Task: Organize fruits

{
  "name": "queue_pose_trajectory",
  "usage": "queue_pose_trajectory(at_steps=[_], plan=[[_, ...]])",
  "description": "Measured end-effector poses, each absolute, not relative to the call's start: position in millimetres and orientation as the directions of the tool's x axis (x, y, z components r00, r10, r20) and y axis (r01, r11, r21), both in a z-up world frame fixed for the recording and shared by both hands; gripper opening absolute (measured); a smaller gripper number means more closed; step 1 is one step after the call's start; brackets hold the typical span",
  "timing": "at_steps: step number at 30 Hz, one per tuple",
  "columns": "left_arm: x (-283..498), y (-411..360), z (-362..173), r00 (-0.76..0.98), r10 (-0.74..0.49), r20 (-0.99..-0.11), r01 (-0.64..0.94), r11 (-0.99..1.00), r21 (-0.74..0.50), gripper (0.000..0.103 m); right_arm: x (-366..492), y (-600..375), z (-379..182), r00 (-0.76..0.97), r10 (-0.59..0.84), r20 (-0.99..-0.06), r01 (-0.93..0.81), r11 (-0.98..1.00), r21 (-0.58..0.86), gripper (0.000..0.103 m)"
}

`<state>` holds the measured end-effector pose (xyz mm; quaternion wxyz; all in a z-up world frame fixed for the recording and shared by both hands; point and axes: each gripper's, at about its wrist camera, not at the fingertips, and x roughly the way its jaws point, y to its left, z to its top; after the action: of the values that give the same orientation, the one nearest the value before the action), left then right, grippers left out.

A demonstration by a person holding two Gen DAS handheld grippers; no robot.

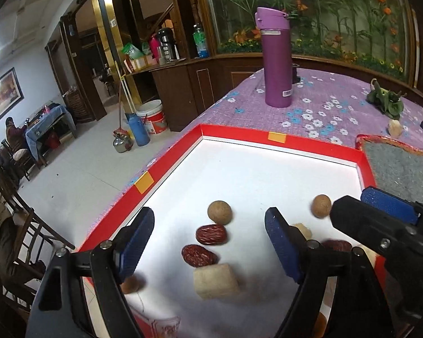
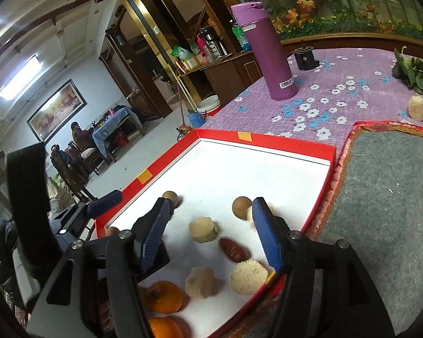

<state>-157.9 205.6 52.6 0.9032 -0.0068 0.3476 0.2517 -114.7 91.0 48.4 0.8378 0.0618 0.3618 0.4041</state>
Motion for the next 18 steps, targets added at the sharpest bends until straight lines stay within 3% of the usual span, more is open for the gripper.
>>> queue_pose_trajectory(at_steps=[7,12,14,18], plan=[[-175,190,73,0.636,0.442,-0.633,-0.465,0.874,0.142,0.094,-141,67,69,0.475,0.703,-0.529,-0.646,0.687,0.333,0.066],[-191,177,88,0.653,0.421,-0.63,-0.467,0.878,0.102,0.095,-170,40,92,0.547,0.675,-0.495,-0.653,0.714,0.252,0.068],[-198,173,94,0.666,0.409,-0.624,-0.467,0.881,0.079,0.103,-180,31,98,0.567,0.67,-0.479,-0.656,0.719,0.23,0.07],[-216,167,107,0.702,0.392,-0.595,-0.467,0.884,0.032,0.103,-201,17,109,0.598,0.659,-0.456,-0.658,0.728,0.19,0.072]])
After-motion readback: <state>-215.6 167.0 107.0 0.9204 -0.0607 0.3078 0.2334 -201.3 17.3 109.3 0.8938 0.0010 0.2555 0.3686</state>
